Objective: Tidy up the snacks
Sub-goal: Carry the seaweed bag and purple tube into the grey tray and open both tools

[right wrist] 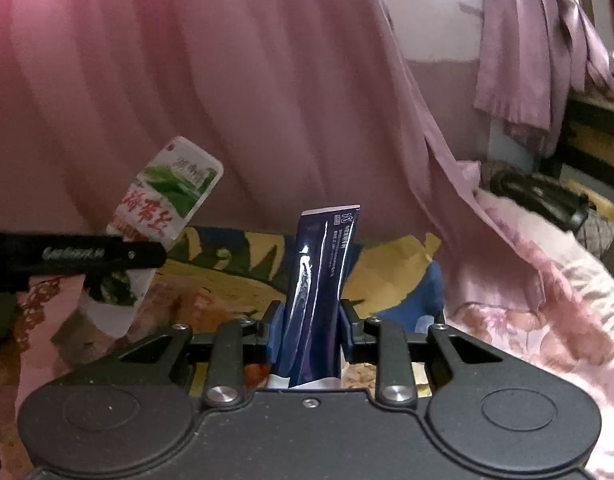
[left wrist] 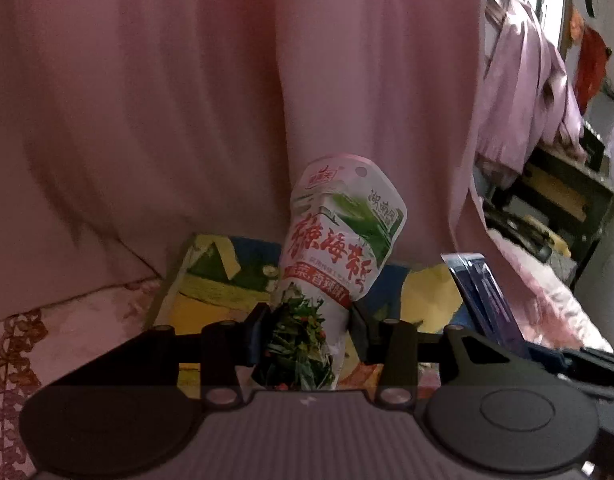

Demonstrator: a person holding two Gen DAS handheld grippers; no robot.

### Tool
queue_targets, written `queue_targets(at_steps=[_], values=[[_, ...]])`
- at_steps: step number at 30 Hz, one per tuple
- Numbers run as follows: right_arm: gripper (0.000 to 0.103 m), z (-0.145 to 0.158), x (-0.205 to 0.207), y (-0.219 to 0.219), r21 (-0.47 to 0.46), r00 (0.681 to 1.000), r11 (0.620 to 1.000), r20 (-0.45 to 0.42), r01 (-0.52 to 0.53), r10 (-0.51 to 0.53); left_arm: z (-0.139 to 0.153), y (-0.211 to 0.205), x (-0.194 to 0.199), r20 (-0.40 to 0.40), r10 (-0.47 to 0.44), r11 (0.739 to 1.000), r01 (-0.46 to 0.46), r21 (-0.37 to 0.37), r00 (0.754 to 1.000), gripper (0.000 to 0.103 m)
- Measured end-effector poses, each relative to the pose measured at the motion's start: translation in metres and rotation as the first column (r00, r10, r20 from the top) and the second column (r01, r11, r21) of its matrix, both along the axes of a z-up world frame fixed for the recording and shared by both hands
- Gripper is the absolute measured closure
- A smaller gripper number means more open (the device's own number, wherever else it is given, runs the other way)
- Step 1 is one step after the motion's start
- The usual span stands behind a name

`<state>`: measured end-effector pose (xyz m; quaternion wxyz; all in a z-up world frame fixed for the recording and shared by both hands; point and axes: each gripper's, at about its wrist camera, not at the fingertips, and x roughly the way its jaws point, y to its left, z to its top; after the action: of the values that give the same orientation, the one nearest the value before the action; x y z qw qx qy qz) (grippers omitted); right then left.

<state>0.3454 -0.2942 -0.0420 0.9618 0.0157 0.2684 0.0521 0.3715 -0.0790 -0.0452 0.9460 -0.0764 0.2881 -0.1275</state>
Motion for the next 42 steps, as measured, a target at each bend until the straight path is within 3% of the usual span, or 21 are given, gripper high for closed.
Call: queue_targets(at_steps=[4,11,24,32,36,40,42], values=[[0.072,-0.009,0.007,0.001,-0.003,1.0,1.0,-0.031,0.002,-0.002,-0.012,-0.004,0.004,-0.05,-0.027,0.999,0.028,0.015,0.998,0.056],[0.072,-0.018,0.011,-0.001,0.004,0.998,1.0,-0.063,0.013,-0.013,-0.017,-0.008,0.004,-0.06,-0.047,0.997,0.051,0.058,0.997,0.056],[0.071,-0.024,0.017,-0.004,0.017,0.996,1.0,-0.086,0.024,-0.023,-0.018,-0.001,0.012,-0.111,-0.041,0.999,0.044,0.03,0.993,0.049],[0.068,-0.024,0.014,-0.005,0.013,0.997,0.999,-0.077,0.03,-0.029,-0.014,0.001,0.011,-0.113,-0.027,0.999,0.031,0.031,0.993,0.039],[0.056,-0.017,0.008,-0.002,0.001,0.999,1.0,-0.046,0.021,-0.021,-0.009,0.003,0.006,-0.099,-0.029,0.999,0.032,0.03,0.995,0.037],[0.041,-0.003,-0.005,0.0,-0.014,1.0,1.0,-0.004,0.01,-0.01,0.002,0.007,-0.004,-0.067,-0.034,0.999,0.034,0.007,0.997,0.022],[0.034,0.006,-0.014,0.0,-0.019,1.0,1.0,0.027,0.005,-0.004,0.011,0.008,-0.012,-0.035,-0.036,0.999,0.036,0.01,0.999,0.02]])
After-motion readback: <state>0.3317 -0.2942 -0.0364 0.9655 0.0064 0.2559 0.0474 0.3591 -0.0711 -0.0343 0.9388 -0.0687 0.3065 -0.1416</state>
